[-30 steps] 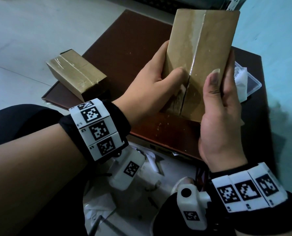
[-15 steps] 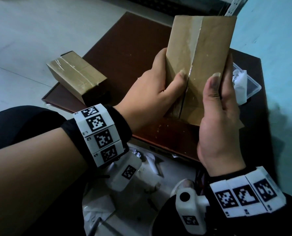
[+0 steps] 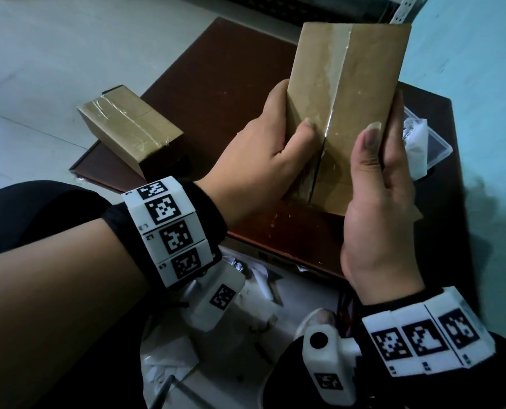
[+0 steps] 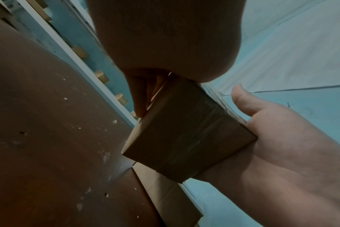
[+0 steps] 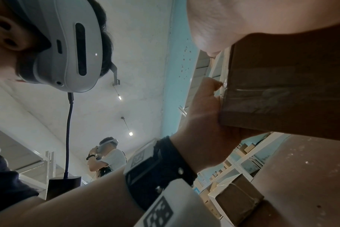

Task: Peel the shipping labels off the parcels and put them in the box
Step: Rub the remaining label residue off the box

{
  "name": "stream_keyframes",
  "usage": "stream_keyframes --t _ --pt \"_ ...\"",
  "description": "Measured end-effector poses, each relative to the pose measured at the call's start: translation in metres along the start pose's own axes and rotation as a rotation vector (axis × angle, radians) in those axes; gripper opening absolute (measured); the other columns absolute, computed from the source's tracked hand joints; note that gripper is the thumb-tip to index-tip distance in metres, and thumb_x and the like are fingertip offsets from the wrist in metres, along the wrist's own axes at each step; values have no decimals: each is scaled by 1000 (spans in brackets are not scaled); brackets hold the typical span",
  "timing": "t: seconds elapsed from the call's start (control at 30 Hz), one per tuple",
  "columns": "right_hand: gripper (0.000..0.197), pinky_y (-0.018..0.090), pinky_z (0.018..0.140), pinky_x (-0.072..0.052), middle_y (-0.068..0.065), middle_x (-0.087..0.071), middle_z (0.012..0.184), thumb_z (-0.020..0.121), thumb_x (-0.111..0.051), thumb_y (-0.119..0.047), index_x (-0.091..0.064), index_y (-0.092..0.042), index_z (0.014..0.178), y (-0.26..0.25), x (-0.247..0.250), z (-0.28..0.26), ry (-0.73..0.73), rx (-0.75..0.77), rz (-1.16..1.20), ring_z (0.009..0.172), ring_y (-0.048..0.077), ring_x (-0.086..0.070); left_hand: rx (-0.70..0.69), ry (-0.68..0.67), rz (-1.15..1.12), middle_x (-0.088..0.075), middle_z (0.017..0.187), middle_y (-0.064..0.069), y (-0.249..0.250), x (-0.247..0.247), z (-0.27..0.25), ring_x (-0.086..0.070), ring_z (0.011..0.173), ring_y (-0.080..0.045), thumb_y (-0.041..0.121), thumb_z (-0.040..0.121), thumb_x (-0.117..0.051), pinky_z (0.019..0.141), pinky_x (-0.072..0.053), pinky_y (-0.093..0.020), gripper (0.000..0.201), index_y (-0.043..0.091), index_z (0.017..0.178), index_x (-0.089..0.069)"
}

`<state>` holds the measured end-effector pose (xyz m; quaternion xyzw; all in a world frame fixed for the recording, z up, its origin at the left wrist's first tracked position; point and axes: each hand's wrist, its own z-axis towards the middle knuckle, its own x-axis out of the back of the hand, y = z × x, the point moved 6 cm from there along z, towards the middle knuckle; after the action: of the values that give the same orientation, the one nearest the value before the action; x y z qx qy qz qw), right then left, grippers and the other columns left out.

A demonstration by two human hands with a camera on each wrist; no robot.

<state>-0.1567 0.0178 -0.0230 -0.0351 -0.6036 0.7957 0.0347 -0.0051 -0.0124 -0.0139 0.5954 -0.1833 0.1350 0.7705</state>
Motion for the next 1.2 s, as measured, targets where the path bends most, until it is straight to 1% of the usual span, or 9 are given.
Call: stream_keyframes --t 0.1,0.3,0.43,0.57,0.73,0.87,1.07,1.13,1.2 --pt "69 34 125 -41 -4 -42 169 110 -49 -41 -24 -24 172 -2 0 0 5 20 -19 151 5 -46 12 -2 2 -63 130 4 0 -1 1 -64 112 -16 44 98 -36 101 -52 -40 69 17 160 -26" --pt "70 41 127 -39 -2 -41 171 110 -49 -42 -23 -23 172 -1 0 0 0 22 -11 154 10 -44 -4 -7 -31 -61 135 9 -2 -1 2 -64 118 -13 49 102 -40 104 -52 -41 68 19 160 -25" --pt "72 42 127 -39 -2 -41 170 109 -51 -44 -23 -25 172 1 0 0 3 9 10 154 11 -44 -1 -21 -45 -58 142 4 -5 -2 4 -60 126 -16 46 101 -39 110 -48 -43 69 16 162 -24" --pt "71 40 127 -39 -2 -40 171 109 -51 -43 -23 -25 172 1 0 -1 11 10 6 154 9 -43 14 -31 -71 -57 141 4 -4 -2 5 -59 123 -13 41 98 -38 108 -49 -41 70 16 161 -24" --pt "70 31 124 -41 -4 -41 170 109 -50 -40 -24 -23 171 -2 1 -1 28 10 -3 151 5 -45 11 -36 -92 -58 141 6 -5 -2 5 -61 121 -11 43 99 -39 107 -51 -41 69 18 162 -25" --pt "71 37 125 -41 -2 -42 169 109 -51 -40 -22 -24 172 -2 0 -1 22 7 20 151 8 -47 2 -26 -110 -59 141 7 -6 -3 5 -62 121 -10 45 102 -42 107 -52 -42 67 19 161 -26" --pt "70 33 122 -44 -4 -44 168 109 -52 -40 -24 -25 171 -2 0 -2 25 4 27 148 5 -49 12 -39 -120 -59 138 11 -5 -3 5 -61 119 -4 44 101 -42 108 -51 -38 66 20 161 -27" --pt "70 33 123 -43 -4 -43 168 109 -51 -40 -23 -24 172 -2 0 -2 21 13 14 149 5 -48 16 -46 -113 -56 137 11 -4 -3 6 -58 118 -2 40 99 -40 107 -49 -30 67 18 161 -26" --pt "70 34 125 -41 -5 -42 169 110 -51 -40 -23 -24 172 -2 1 -1 21 15 2 151 5 -46 19 -57 -113 -54 137 10 -3 -3 6 -55 117 1 38 98 -38 103 -48 -22 67 17 160 -26"
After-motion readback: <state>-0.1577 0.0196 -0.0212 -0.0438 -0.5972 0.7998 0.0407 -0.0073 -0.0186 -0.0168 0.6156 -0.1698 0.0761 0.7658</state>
